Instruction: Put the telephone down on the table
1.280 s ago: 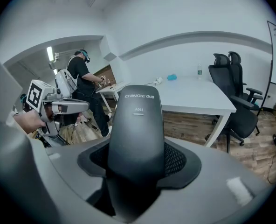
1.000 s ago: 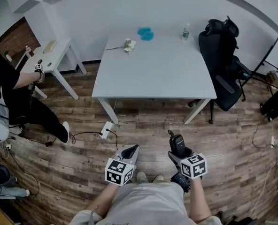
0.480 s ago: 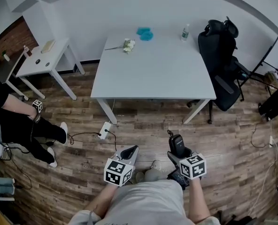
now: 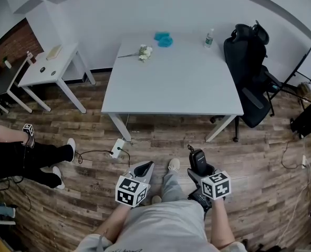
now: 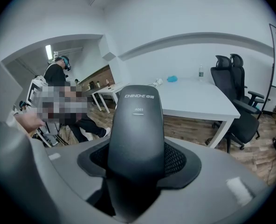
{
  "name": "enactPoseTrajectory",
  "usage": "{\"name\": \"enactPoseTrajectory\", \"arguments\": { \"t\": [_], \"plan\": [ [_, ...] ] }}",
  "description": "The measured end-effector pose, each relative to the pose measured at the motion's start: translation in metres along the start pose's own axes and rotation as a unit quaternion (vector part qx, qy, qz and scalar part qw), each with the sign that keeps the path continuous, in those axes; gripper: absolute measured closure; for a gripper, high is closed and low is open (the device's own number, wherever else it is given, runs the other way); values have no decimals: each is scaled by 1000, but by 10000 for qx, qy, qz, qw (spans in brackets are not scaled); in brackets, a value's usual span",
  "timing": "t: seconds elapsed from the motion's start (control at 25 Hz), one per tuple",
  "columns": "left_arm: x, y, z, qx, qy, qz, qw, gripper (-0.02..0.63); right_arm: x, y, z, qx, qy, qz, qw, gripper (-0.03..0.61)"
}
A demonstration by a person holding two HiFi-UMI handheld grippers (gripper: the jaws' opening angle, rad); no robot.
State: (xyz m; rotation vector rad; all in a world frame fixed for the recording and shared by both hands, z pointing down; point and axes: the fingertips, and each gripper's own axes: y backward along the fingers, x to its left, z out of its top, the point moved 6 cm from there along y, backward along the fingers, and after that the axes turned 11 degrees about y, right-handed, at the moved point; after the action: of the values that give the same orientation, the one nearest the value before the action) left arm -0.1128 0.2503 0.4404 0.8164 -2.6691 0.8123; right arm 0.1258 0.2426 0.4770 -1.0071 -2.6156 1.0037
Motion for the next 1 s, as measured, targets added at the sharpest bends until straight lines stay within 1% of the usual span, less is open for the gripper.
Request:
{"name": "enactPoseTrajectory", "arguments": {
  "t": [0.28,0.76,1.0],
  "plan": [
    [12,-32,21,-56,-17,39,10000,597,-25,-24,23,-16,161,106,9998,296],
    [42,-88,59,-64,103,110,9999,597,-77,-69,61,77,224,264,9994,296],
    [56,-117,85,-50,111,168,9998,597,-108,-90,84,93,221,329,9992,296]
  ]
}}
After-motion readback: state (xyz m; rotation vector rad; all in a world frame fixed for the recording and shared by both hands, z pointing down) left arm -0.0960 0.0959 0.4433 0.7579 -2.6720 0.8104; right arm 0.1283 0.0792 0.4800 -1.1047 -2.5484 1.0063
